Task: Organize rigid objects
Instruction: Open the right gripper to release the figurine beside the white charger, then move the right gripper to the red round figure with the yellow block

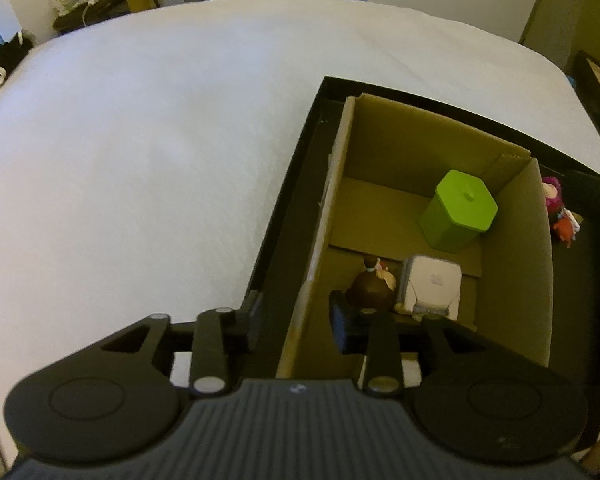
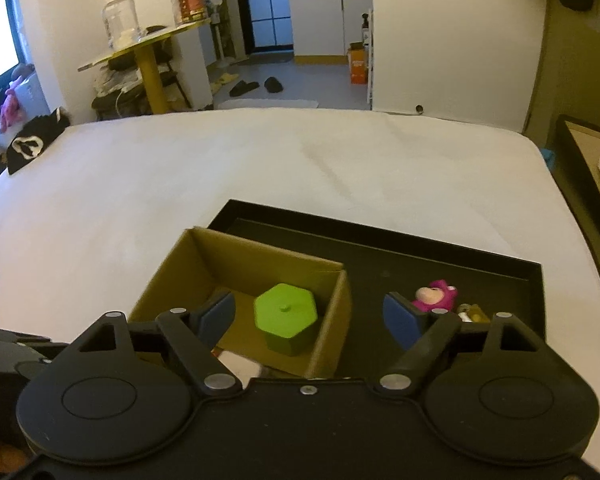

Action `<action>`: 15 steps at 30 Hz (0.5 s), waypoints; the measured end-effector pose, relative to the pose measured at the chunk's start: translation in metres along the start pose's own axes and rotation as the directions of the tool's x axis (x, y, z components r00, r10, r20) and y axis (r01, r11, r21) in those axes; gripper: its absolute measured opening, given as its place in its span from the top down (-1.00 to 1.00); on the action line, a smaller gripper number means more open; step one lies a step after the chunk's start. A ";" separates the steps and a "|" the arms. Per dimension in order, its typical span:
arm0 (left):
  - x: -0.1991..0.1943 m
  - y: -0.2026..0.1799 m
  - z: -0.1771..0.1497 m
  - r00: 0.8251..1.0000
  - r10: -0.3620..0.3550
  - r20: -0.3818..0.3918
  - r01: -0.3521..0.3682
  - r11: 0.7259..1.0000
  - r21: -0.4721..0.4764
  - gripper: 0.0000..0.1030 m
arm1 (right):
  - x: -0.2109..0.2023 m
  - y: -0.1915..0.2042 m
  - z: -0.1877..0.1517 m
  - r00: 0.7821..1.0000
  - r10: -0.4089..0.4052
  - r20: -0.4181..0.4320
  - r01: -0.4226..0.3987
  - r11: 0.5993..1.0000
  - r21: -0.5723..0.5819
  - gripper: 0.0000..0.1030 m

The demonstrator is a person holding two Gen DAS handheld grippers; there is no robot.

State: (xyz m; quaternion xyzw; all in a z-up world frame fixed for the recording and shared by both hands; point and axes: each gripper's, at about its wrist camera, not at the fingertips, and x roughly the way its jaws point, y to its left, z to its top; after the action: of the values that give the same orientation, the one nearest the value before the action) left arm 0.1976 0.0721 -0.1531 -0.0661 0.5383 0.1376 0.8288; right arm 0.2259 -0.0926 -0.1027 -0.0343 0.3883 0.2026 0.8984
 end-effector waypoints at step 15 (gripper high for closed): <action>-0.009 -0.023 0.004 0.992 0.124 0.013 -0.125 0.991 0.049 -0.24 | -0.001 -0.062 -0.023 0.999 -0.032 0.044 0.027 0.994 0.106 -0.62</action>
State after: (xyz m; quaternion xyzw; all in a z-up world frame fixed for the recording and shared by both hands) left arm 0.2046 0.0494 -0.1447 -0.0109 0.5408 0.1759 0.8225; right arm 0.2342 -0.1548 -0.1241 0.0119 0.3774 0.1692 0.9104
